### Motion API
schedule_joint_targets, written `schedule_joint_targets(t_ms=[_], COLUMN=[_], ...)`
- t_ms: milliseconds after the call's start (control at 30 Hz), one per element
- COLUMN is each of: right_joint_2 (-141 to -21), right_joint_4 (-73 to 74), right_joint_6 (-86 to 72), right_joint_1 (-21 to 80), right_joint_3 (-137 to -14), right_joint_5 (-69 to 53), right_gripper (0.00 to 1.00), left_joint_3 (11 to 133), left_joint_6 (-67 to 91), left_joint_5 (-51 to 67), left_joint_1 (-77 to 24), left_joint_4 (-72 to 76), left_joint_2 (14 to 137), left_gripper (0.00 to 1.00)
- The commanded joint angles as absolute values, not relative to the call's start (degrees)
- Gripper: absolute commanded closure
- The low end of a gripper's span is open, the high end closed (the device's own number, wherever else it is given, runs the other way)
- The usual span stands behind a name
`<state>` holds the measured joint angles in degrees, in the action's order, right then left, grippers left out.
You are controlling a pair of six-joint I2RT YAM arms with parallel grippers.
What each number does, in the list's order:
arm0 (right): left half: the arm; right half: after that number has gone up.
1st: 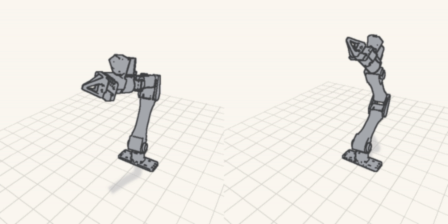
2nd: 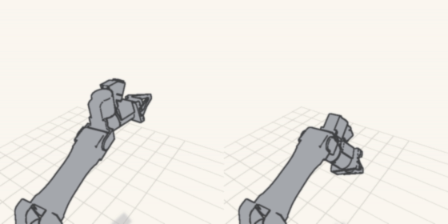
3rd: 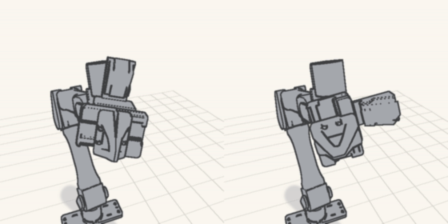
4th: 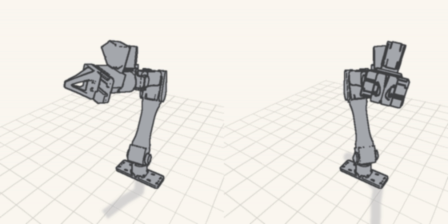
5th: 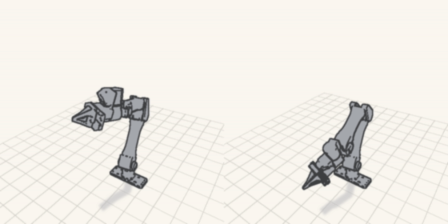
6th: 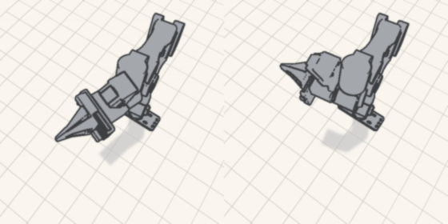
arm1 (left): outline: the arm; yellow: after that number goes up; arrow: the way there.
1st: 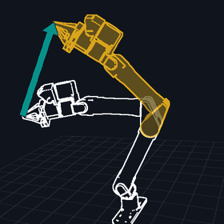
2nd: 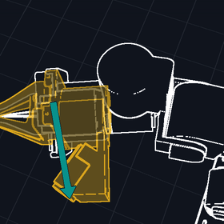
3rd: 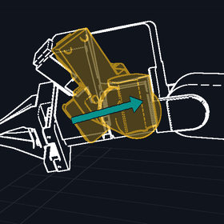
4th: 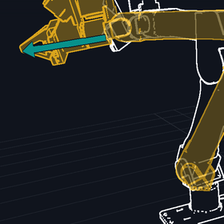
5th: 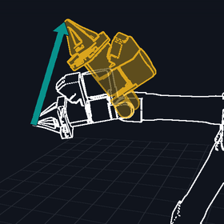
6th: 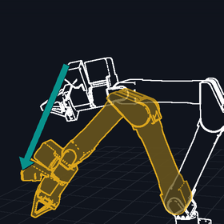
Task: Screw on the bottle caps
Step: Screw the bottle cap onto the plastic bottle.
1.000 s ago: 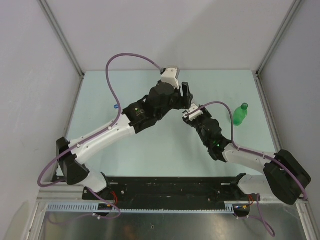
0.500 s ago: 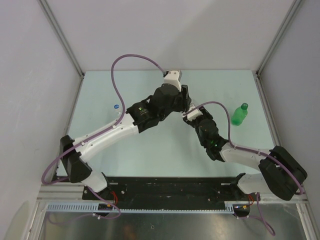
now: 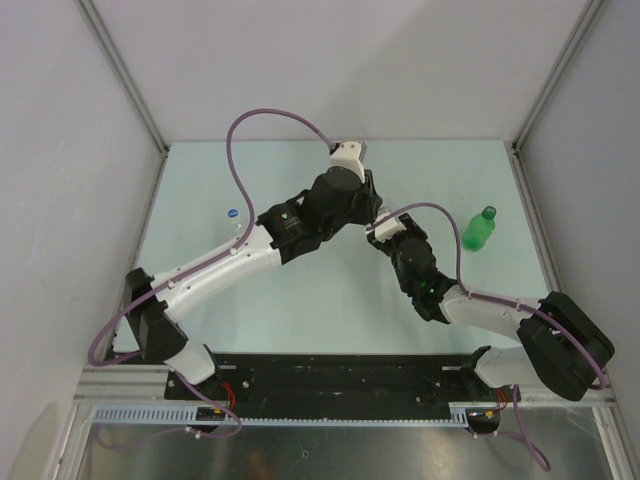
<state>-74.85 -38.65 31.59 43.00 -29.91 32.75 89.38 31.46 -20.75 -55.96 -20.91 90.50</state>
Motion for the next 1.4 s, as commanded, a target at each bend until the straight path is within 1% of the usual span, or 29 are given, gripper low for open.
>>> schedule_joint_targets(t_ms=[0, 33, 133, 200, 300, 367, 500, 600, 800, 967, 1100, 1200, 1367], right_joint_2=[-74.0, -74.0, -73.6, -72.8, -69.9, -66.7, -59.5, -56.2, -51.8, -48.6, -45.8, -44.6, -43.6], right_joint_4=[-41.8, -41.8, -41.8, -40.8, -36.0, -30.1, -19.3, -15.3, -9.5, -7.7, -4.9, -4.2, -3.1], right_joint_6=[30.8, 30.8, 30.5, 30.2, 29.8, 29.8, 28.5, 28.7, 28.3, 27.9, 29.0, 29.0, 29.2], right_joint_1=[43.5, 43.5, 43.5, 43.5, 43.4, 43.5, 42.6, 41.8, 39.3, 36.9, 35.6, 35.1, 34.7], right_joint_3=[-31.7, -31.7, -31.7, -31.7, -31.7, -31.7, -31.7, -32.1, -33.2, -33.4, -33.4, -33.4, -33.9], right_joint_5=[33.6, 33.5, 32.8, 31.3, 25.2, 18.4, 4.0, -6.2, -21.0, -28.9, -34.9, -39.4, -41.0], right_gripper=[1.0, 1.0, 1.0, 1.0, 1.0, 1.0, 1.0, 1.0, 1.0, 1.0, 1.0, 1.0, 1.0], left_joint_3=[90.9, 90.9, 90.7, 90.6, 90.0, 88.6, 84.5, 82.2, 80.5, 79.1, 75.7, 72.5, 70.0], left_joint_6=[32.7, 32.6, 32.6, 31.6, 28.2, 25.6, 17.5, 11.3, 1.7, -8.9, -17.1, -23.2, -29.3], left_joint_5=[-19.4, -19.0, -18.2, -17.1, -12.4, -8.6, 1.1, 9.1, 18.8, 30.4, 41.2, 45.5, 48.2], left_joint_1=[-56.4, -56.4, -56.3, -56.4, -56.0, -55.9, -55.9, -55.9, -55.9, -55.9, -55.9, -56.0, -56.0], left_joint_4=[-21.5, -21.6, -21.7, -21.7, -21.8, -21.9, -21.8, -21.8, -21.8, -21.9, -22.2, -22.4, -23.4], left_joint_2=[90.7, 90.7, 90.9, 90.9, 90.3, 89.1, 86.1, 84.7, 83.2, 82.0, 79.3, 77.2, 76.2], left_gripper=[0.68, 0.69, 0.76, 0.84, 0.96, 0.99, 1.0, 1.0, 1.0, 1.0, 1.0, 1.0, 1.0])
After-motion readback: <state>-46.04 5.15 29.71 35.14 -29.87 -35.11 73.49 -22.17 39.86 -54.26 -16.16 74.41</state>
